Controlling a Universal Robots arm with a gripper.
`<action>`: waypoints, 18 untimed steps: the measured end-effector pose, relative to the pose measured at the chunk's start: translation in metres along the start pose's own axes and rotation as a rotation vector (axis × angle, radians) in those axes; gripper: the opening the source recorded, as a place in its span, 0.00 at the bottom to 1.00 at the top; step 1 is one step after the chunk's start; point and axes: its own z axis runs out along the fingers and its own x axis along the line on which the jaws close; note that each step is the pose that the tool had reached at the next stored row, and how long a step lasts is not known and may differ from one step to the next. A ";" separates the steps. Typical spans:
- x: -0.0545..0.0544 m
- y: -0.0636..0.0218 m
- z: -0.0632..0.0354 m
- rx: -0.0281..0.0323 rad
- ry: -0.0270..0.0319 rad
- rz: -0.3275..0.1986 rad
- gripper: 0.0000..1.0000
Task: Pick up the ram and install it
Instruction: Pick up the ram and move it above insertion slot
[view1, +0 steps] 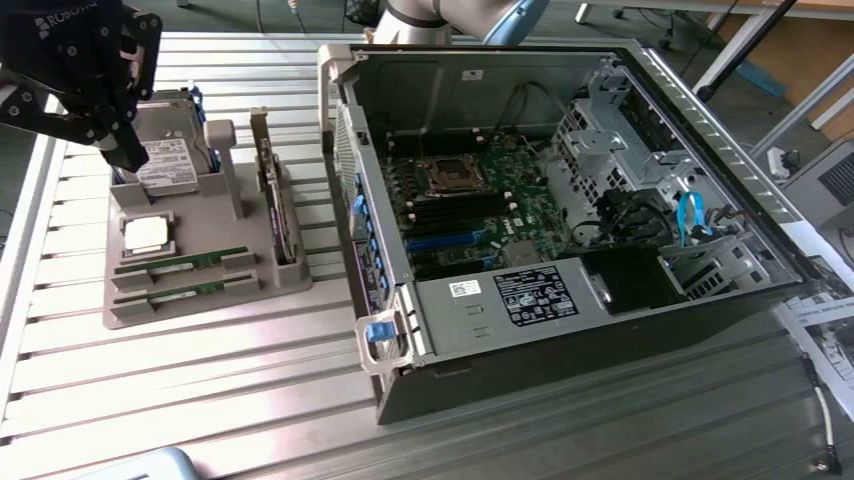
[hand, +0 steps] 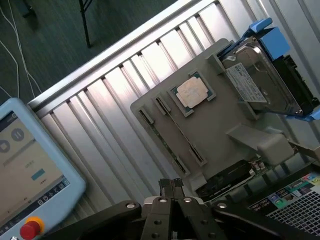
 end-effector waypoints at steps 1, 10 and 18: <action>0.000 0.0000 0.0000 0.0010 0.0007 -0.006 0.10; 0.000 0.0000 0.0000 0.0101 0.0061 -0.074 0.10; 0.000 0.0000 0.0002 0.0188 0.0088 -0.154 0.10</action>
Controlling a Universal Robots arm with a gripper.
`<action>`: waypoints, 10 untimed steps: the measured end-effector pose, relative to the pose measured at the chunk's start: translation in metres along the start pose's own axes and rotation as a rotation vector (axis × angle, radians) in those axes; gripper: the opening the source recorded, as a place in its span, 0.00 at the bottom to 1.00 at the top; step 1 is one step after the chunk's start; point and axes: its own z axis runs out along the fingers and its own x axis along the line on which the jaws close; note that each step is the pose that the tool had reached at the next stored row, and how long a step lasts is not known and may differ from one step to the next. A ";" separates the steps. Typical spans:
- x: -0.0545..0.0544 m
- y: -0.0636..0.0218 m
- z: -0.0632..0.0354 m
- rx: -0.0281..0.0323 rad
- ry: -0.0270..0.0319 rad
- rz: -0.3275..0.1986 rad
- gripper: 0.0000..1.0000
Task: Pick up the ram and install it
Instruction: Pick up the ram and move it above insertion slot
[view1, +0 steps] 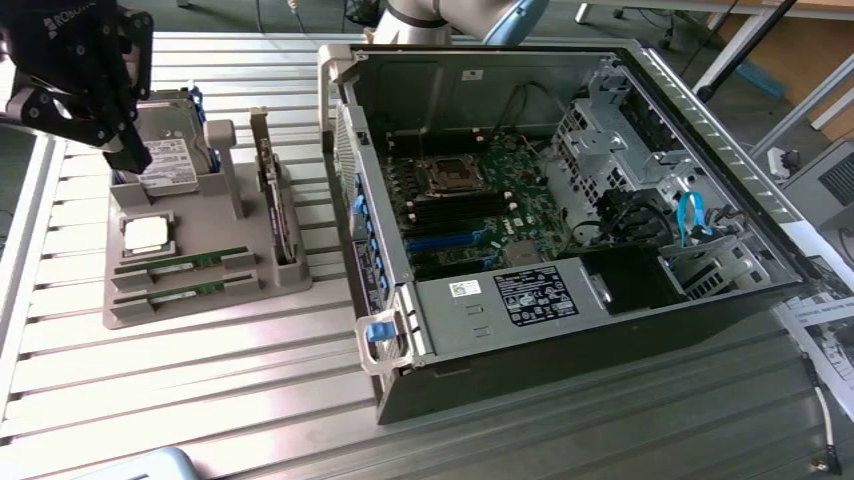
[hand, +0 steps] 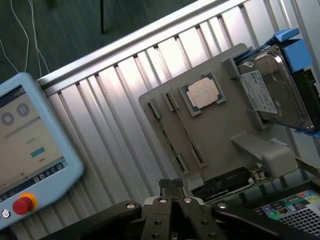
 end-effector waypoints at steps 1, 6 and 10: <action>0.000 0.0000 0.0000 0.0010 0.0001 -0.010 0.10; 0.000 0.0000 0.0000 0.0052 -0.0002 -0.056 0.10; 0.000 0.0000 0.0000 0.0092 -0.0011 -0.102 0.10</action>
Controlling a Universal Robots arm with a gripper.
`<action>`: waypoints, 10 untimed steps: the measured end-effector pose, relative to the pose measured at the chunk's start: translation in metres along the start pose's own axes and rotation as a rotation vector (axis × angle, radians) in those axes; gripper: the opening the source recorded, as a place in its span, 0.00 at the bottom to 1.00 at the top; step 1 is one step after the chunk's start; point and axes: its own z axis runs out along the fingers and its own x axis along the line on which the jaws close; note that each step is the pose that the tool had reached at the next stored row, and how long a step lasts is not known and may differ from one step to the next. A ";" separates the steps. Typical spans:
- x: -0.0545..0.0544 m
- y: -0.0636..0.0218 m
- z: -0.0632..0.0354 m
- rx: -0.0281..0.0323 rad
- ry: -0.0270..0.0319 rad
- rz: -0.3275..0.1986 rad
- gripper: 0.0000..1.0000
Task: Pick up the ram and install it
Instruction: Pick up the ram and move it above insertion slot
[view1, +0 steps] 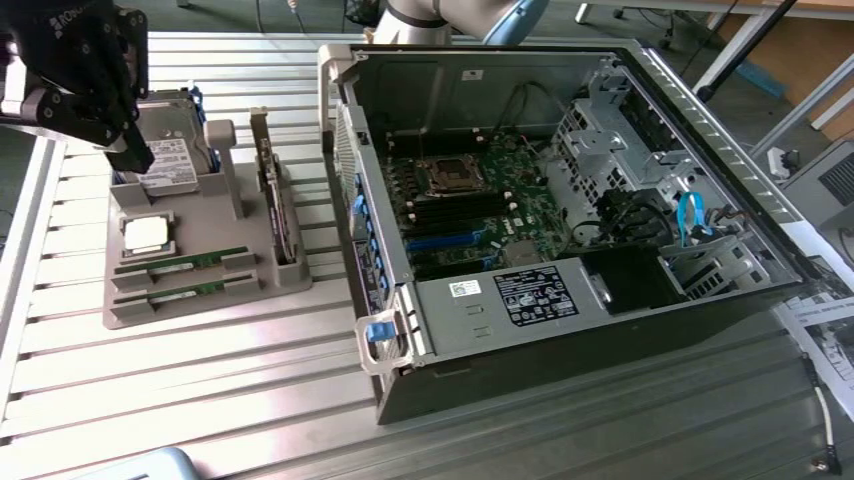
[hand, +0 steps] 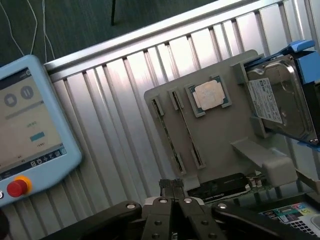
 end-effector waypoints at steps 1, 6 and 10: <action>0.000 0.0000 0.0000 0.0008 -0.0001 -0.009 0.10; 0.000 0.0000 0.0001 0.0051 -0.0007 -0.056 0.10; 0.000 0.0000 0.0001 0.0083 -0.0017 -0.092 0.10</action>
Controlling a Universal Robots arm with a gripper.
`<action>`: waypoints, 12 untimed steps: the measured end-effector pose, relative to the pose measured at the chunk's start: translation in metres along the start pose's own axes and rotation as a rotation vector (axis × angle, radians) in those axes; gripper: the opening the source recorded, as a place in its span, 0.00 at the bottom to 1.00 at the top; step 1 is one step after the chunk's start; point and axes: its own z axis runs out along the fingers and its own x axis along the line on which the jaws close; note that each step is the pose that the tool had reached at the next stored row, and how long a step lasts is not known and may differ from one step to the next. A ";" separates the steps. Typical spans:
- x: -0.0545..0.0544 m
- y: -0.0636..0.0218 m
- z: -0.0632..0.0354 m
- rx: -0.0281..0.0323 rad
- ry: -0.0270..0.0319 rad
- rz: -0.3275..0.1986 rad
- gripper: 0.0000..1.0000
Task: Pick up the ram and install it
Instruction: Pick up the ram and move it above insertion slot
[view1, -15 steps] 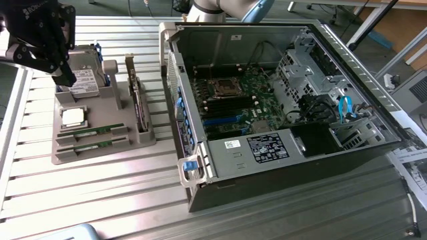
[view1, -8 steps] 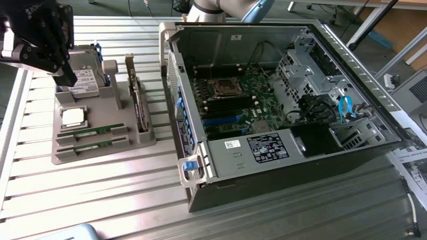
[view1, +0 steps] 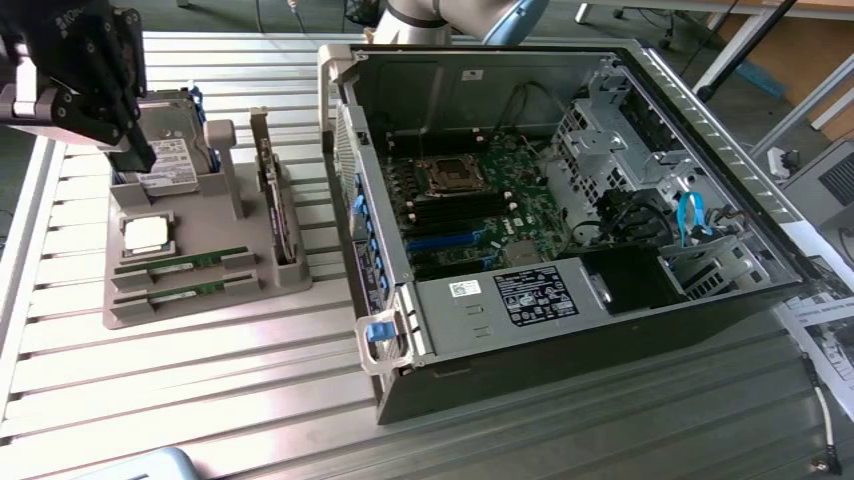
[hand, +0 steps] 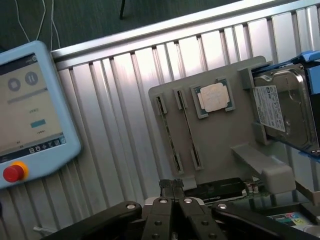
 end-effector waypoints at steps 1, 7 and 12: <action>0.000 0.0000 0.0000 0.0008 -0.0004 -0.010 0.10; 0.000 0.0000 0.0002 0.0058 -0.0032 -0.070 0.10; 0.000 0.0001 0.0002 0.0080 -0.0055 -0.098 0.10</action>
